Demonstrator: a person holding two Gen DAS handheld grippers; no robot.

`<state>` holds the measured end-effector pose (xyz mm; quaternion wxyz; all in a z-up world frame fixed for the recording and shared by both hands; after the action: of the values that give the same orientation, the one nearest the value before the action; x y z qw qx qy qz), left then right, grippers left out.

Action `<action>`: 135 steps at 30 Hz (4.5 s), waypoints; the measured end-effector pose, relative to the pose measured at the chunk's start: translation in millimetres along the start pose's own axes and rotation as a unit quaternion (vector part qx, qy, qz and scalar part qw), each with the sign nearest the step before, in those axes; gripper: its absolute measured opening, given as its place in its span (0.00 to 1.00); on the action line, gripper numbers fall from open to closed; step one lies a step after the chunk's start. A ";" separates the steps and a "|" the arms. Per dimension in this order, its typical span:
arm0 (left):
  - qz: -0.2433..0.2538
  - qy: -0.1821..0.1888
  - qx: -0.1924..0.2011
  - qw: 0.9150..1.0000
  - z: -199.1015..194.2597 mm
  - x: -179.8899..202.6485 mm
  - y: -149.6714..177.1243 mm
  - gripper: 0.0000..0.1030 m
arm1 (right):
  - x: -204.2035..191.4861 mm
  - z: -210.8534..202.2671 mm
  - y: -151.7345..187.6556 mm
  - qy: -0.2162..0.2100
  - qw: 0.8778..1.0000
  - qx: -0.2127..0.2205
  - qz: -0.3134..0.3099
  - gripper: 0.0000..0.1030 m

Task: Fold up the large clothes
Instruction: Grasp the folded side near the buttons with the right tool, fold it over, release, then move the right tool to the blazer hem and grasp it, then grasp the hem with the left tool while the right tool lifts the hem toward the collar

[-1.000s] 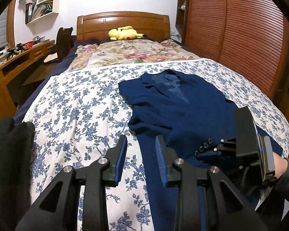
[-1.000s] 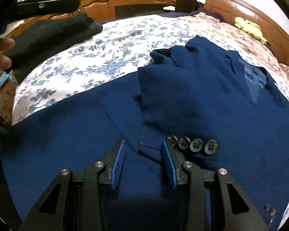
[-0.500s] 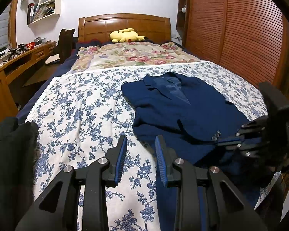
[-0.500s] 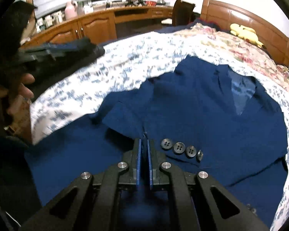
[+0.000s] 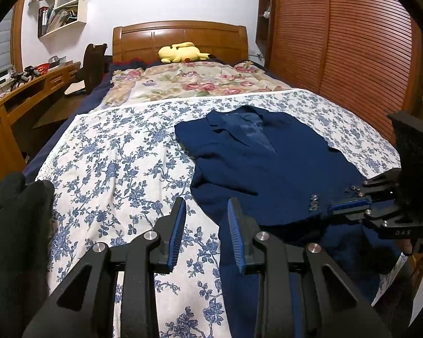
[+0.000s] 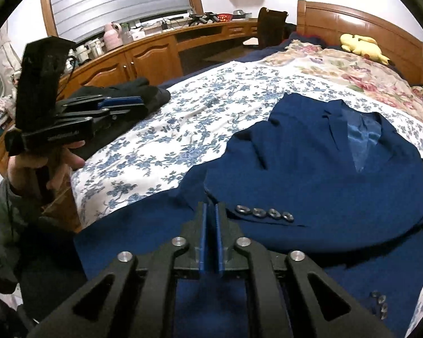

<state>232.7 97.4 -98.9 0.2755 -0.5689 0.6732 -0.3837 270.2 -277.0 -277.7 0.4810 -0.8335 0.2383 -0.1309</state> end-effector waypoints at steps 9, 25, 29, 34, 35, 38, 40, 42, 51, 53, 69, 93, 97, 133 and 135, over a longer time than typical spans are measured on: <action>0.023 -0.001 -0.013 1.000 5.3 14.2 9.2 0.31 | 33.5 -13.7 35.6 0.092 0.996 -0.016 0.007 0.37; 0.048 -0.015 -0.056 0.997 -2.6 53.8 48.9 0.31 | 120.6 -111.0 143.3 0.222 0.970 -0.017 0.098 0.37; 0.051 -0.025 -0.072 0.996 -9.1 58.8 60.0 0.31 | 129.5 -130.6 164.4 0.240 0.964 -0.027 0.112 0.37; 0.058 -0.032 -0.097 0.993 -10.3 59.7 82.0 0.31 | 134.5 -145.9 180.6 0.255 0.958 -0.030 0.130 0.37; 0.058 -0.034 -0.103 0.992 -9.7 59.3 87.1 0.31 | 134.3 -148.7 181.1 0.256 0.957 -0.028 0.132 0.38; 0.056 -0.035 -0.120 0.991 -7.9 58.3 102.8 0.31 | 133.1 -153.0 183.8 0.266 0.955 -0.028 0.128 0.43; 0.058 -0.038 -0.132 0.989 -6.2 57.3 112.3 0.31 | 131.8 -153.6 185.6 0.267 0.955 -0.025 0.126 0.44; 0.057 -0.043 -0.145 0.987 -3.1 54.6 122.0 0.31 | 130.1 -153.7 186.4 0.270 0.955 -0.024 0.123 0.45; 0.024 -0.042 -0.157 0.986 1.9 43.0 142.6 0.31 | 135.3 -155.7 190.4 0.270 0.955 -0.027 0.118 0.51; 0.020 -0.042 -0.154 0.987 -0.6 42.0 143.6 0.31 | 137.6 -158.2 190.5 0.276 0.954 -0.030 0.114 0.53; 0.015 -0.048 -0.140 0.989 -18.0 44.9 147.4 0.31 | 139.3 -202.1 212.0 0.310 0.939 -0.048 0.143 0.57; 0.001 -0.023 -0.117 0.993 -38.7 55.5 160.1 0.31 | 117.5 -191.2 212.3 0.229 0.962 -0.036 0.143 0.14; 0.000 -0.018 -0.118 0.993 -41.6 56.5 162.3 0.31 | 121.0 -187.5 214.9 0.218 0.961 -0.033 0.167 0.14; 0.039 0.035 0.097 0.994 -188.1 104.1 -23.1 0.04 | 19.8 -346.1 46.7 0.153 0.954 0.226 0.121 0.06; 0.041 0.039 0.117 0.991 -209.6 108.8 -36.1 0.04 | 2.7 -370.7 39.0 0.153 0.951 0.248 0.108 0.06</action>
<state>61.6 31.6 54.2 0.3292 -0.4887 0.6567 -0.4706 96.1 -569.0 -125.0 0.6413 -0.6275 0.3575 -0.2589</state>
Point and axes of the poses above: each gripper's, at about its wrist camera, not at the fingertips, and z roughly the way its jaws point, x to its right, y to its underside, the point moved 8 cm from there along z, roughly the way its jaws point, and after that the axes turned 4 degrees about x, right-handed, at the moved point
